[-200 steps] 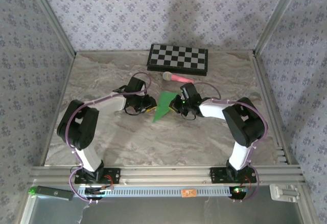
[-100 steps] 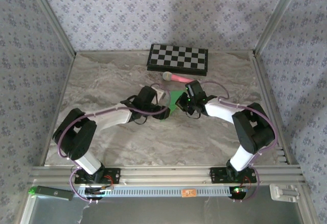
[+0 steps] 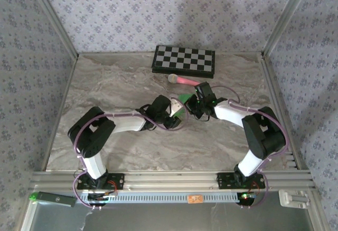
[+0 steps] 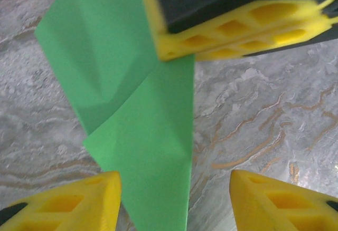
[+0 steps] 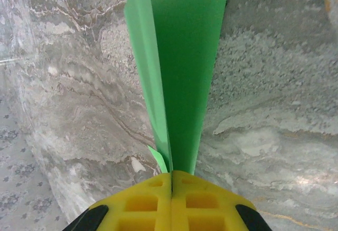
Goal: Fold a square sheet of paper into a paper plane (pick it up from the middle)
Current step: Fold the wing for the fifth time at the center of the table.
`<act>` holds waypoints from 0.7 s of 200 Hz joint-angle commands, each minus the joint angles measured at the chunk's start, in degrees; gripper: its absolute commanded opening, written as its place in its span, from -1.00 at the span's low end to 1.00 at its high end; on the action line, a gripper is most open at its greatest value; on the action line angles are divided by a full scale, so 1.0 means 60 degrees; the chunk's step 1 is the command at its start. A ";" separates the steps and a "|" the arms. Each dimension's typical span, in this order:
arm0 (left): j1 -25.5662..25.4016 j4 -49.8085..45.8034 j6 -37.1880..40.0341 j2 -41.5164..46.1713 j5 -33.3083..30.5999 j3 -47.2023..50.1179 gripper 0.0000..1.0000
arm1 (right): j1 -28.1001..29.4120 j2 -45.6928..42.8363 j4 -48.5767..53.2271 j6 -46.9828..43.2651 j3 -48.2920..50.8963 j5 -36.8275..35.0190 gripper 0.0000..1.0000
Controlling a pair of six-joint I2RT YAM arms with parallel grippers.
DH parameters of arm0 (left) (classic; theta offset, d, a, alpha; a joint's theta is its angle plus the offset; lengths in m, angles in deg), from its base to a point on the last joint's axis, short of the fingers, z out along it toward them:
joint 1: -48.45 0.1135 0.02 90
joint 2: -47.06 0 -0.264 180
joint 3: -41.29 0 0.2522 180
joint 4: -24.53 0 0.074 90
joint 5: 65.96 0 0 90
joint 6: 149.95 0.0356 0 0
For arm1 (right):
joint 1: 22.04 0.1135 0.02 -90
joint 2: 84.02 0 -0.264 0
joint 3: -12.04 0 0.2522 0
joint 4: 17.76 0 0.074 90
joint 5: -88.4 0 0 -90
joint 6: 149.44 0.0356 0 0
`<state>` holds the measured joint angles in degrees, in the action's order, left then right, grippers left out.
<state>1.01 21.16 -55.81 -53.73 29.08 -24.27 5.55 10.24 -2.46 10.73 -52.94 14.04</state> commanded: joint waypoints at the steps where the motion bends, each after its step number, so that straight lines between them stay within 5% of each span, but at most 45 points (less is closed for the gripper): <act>1: -0.0084 0.0848 0.0693 -0.0169 0.0061 0.0048 0.10 | -0.0076 0.0011 0.0073 0.0315 0.0088 0.0304 -0.90; 140: -0.0105 0.1020 0.1190 -0.0224 0.0083 0.0502 -0.46 | -0.0304 0.0092 0.0133 0.0439 0.0260 0.0541 -0.87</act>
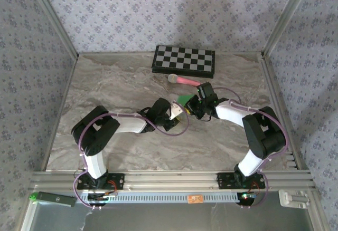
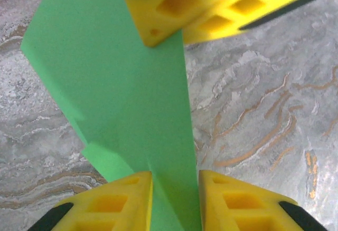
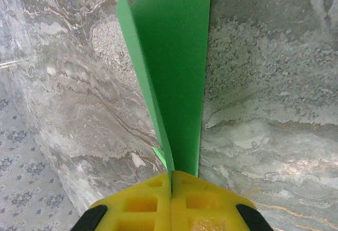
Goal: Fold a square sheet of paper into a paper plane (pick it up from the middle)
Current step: Fold the wing for the fifth time at the center of the table.
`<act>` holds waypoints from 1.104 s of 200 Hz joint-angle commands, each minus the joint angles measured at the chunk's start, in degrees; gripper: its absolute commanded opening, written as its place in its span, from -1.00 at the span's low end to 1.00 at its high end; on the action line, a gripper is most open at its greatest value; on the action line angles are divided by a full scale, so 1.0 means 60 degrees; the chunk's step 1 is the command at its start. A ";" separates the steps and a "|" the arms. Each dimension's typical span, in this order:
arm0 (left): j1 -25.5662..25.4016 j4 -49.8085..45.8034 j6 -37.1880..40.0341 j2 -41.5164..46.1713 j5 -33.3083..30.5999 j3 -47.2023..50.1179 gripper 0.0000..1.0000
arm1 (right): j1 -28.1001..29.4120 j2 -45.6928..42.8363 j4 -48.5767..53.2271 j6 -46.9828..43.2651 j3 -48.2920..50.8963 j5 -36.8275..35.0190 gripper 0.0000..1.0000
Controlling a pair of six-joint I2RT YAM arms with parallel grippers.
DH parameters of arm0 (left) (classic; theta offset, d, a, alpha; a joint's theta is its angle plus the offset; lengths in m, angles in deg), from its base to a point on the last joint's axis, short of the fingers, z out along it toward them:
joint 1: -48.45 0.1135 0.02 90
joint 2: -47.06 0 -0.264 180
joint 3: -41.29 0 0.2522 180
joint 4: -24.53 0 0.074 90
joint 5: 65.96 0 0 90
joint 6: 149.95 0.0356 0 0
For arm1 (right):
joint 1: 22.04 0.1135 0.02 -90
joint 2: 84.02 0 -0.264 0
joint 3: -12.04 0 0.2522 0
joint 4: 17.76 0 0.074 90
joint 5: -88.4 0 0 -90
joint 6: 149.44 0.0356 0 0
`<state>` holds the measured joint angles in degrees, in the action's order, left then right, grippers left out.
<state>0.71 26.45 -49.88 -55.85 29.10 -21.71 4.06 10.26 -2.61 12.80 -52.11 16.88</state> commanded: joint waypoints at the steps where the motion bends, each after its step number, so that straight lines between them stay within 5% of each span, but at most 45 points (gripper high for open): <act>1: -0.0055 0.0139 0.0208 0.0130 0.0080 0.0076 -0.46 | -0.0050 0.0091 0.0161 0.0090 0.0122 0.0068 -0.87; 55: -0.0049 0.0066 0.0226 0.0089 0.0162 -0.0023 -0.60 | -0.0062 0.0118 0.0178 0.0099 0.0122 0.0141 -0.77; 115: 0.0005 -0.0096 0.0198 0.0028 0.0411 -0.0058 -0.69 | -0.0059 0.0061 0.1103 -0.0270 -0.0053 -0.0274 -0.05; 221: 0.0725 -0.0652 -0.0923 -0.0394 0.2640 -0.0501 -0.83 | -0.0251 0.0180 0.1933 -0.1243 -0.0656 -0.0401 0.24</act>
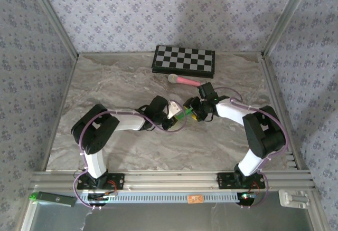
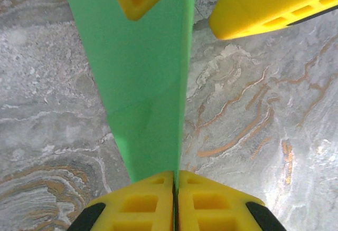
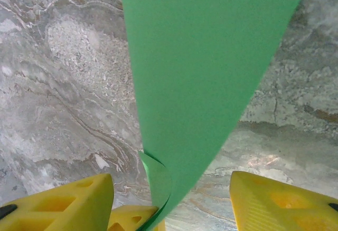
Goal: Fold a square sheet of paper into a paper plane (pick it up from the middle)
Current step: Fold the wing for the fifth time at the center of the table.
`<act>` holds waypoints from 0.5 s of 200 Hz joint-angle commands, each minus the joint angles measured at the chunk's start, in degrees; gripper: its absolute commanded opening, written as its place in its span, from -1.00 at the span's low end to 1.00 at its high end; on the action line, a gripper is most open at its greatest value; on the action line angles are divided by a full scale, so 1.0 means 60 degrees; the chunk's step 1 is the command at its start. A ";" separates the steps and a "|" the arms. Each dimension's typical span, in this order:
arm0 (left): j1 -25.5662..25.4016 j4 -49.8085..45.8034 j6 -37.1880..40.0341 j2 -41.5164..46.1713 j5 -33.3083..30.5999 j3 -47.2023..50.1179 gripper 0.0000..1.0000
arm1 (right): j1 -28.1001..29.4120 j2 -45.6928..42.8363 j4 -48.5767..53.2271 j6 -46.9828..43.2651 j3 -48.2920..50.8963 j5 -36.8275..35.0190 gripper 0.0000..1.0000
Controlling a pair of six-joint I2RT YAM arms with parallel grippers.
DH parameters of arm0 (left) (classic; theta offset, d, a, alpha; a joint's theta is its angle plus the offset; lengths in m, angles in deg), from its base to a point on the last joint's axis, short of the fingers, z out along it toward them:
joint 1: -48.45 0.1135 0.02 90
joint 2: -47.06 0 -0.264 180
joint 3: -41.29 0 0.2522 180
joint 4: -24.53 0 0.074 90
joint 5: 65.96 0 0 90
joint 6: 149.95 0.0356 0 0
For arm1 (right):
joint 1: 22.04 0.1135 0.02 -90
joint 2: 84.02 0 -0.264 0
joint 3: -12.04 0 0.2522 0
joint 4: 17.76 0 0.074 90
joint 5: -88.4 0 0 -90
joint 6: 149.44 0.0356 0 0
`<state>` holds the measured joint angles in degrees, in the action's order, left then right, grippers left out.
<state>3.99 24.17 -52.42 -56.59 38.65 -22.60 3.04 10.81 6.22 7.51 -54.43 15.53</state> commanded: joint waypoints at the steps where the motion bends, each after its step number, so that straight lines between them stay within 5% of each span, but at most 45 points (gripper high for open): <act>1: 0.0184 -0.0272 -0.0519 -0.0271 0.1064 -0.0356 -0.83 | -0.0087 0.0089 0.0456 -0.0370 -0.0269 -0.0175 0.24; 100: 0.0391 -0.0276 -0.1448 -0.0666 0.1886 -0.0565 -0.86 | -0.0296 -0.0172 0.0553 -0.0534 -0.0224 -0.0226 0.27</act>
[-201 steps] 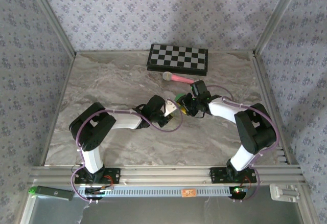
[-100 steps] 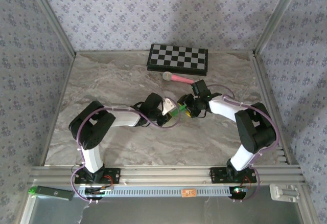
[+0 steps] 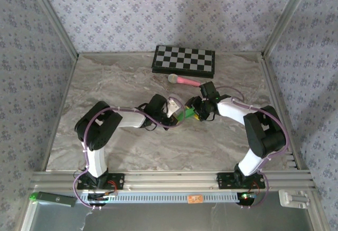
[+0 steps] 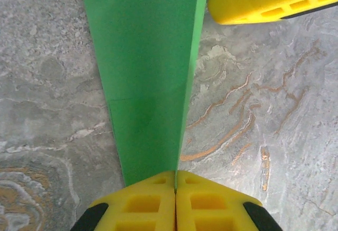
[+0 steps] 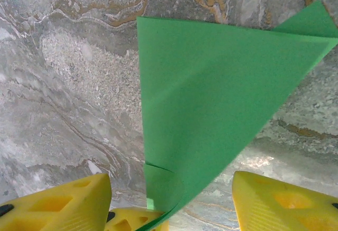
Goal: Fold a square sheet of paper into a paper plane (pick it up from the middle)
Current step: Fold the wing for the fifth time at the center of the table.
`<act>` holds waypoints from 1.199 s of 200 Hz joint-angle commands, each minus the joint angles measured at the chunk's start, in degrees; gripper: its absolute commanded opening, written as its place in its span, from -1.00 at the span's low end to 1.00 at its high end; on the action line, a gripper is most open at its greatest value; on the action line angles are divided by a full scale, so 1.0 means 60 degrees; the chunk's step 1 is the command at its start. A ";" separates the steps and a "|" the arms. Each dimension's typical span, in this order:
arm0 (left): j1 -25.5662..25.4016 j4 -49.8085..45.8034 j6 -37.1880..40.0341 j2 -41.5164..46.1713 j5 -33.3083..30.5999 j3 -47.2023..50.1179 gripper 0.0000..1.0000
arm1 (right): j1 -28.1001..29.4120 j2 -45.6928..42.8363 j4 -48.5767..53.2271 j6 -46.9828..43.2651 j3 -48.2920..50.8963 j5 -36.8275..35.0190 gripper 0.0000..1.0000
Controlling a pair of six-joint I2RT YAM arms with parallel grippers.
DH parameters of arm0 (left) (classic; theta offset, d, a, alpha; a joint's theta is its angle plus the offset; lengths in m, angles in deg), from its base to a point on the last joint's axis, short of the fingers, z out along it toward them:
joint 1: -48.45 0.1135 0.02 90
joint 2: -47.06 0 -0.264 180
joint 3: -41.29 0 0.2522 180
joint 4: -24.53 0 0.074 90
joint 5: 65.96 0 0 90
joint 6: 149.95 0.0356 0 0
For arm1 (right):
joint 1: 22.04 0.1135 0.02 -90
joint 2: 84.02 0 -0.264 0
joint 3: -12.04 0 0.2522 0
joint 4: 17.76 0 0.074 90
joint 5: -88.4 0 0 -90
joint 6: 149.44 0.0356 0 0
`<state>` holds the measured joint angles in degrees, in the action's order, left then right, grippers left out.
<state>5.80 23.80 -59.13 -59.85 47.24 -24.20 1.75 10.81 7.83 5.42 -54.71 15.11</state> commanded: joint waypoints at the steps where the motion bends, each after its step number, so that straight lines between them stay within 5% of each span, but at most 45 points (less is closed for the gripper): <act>1: 0.0083 -0.0227 -0.0336 -0.0117 0.0454 -0.0314 -0.85 | -0.0082 -0.0173 0.0283 -0.0187 -0.0169 -0.0167 0.27; 148: 0.0620 -0.3221 -0.2584 -0.0738 0.2210 -0.2212 -0.99 | -0.0900 -0.1682 -0.0638 -0.3056 0.1120 -0.0443 0.40; 240: 0.0722 -0.2998 -0.3934 -0.0744 0.1738 -0.2141 -1.00 | -0.0633 -0.1313 -0.1131 -0.3954 0.1434 0.0061 0.44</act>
<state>9.47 5.38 -79.67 -64.29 58.28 -36.72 -3.00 1.17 1.98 -15.81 -45.47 14.00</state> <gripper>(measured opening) 0.046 0.723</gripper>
